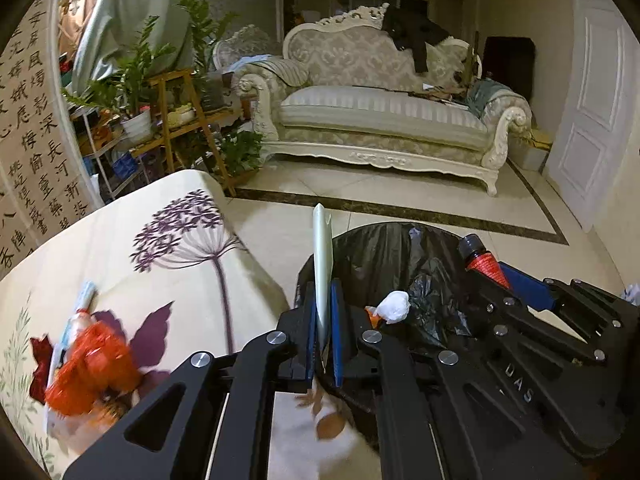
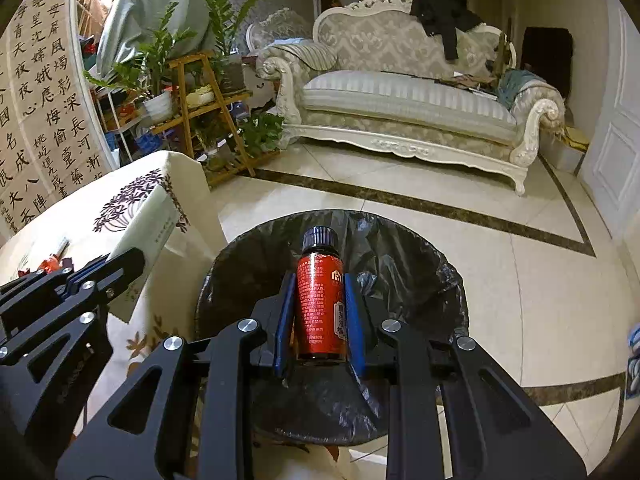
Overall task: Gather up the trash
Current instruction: 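Carry the red bottle and white packet over the bin and open both tools, then move both open tools back over the remaining items on the table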
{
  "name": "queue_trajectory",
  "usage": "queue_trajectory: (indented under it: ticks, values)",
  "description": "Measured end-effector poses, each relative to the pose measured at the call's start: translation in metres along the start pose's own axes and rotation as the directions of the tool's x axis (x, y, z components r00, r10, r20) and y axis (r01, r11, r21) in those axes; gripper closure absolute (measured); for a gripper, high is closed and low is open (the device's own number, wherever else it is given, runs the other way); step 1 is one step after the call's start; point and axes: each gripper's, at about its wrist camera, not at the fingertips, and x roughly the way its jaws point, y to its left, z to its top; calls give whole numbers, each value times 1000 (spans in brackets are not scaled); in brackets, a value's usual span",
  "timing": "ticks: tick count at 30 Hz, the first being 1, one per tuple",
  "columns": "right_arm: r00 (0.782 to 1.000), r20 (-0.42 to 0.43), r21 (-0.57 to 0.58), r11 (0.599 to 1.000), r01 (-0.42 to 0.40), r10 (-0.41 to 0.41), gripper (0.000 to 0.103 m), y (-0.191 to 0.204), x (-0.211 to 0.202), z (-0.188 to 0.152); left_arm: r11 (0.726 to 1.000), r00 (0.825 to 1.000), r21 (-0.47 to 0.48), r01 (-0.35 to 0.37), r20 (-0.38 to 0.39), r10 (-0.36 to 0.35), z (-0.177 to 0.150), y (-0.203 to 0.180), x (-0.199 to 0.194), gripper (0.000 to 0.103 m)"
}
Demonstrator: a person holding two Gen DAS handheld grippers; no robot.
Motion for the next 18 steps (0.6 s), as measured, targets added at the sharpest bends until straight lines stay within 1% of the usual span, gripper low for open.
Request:
queue_trajectory:
  ticks: [1, 2, 4, 5, 6, 7, 9, 11, 13, 15, 18]
  values:
    - [1000, -3, 3, 1000, 1, -1, 79, -1, 3, 0, 1000, 1000, 4, -3, -2, 3, 1, -2, 4, 96]
    - [1000, -4, 5, 1000, 1, -1, 79, -2, 4, 0, 1000, 1000, 5, -8, -2, 8, 1, -3, 6, 92]
    - [1000, -7, 17, 1000, -2, 2, 78, -6, 9, 1, 1000, 1000, 3, -8, -12, 8, 1, -3, 11, 85]
    - [1000, -10, 22, 1000, -2, 2, 77, -6, 10, 1, 1000, 1000, 0, -10, -17, 10, 1, -2, 13, 78]
    - [1000, -12, 27, 1000, -1, 1, 73, -8, 11, 1, 1000, 1000, -3, -11, -25, 11, 0, -2, 14, 71]
    - [1000, -10, 30, 1000, 2, -2, 67, -9, 11, 1, 1000, 999, -9, -4, -34, 4, 0, -1, 16, 69]
    - [1000, -9, 34, 999, 9, -8, 64, -11, 11, -1, 1000, 999, -19, -4, -35, 3, 0, 0, 15, 62]
    - [1000, -12, 38, 999, 10, -10, 64, -12, 12, -1, 1000, 1000, -28, -8, -29, 7, 1, 1, 14, 57]
    - [1000, -11, 44, 999, 13, -13, 64, -14, 12, -2, 999, 1000, -33, -11, -26, 10, 2, 3, 14, 55]
    - [1000, -9, 50, 999, 16, -16, 63, -15, 10, -3, 999, 1000, -35, -19, -20, 19, 2, 5, 12, 50]
    - [1000, -7, 58, 998, 23, -22, 61, -18, 7, -3, 999, 999, -38, -32, -12, 31, 3, 7, 10, 44]
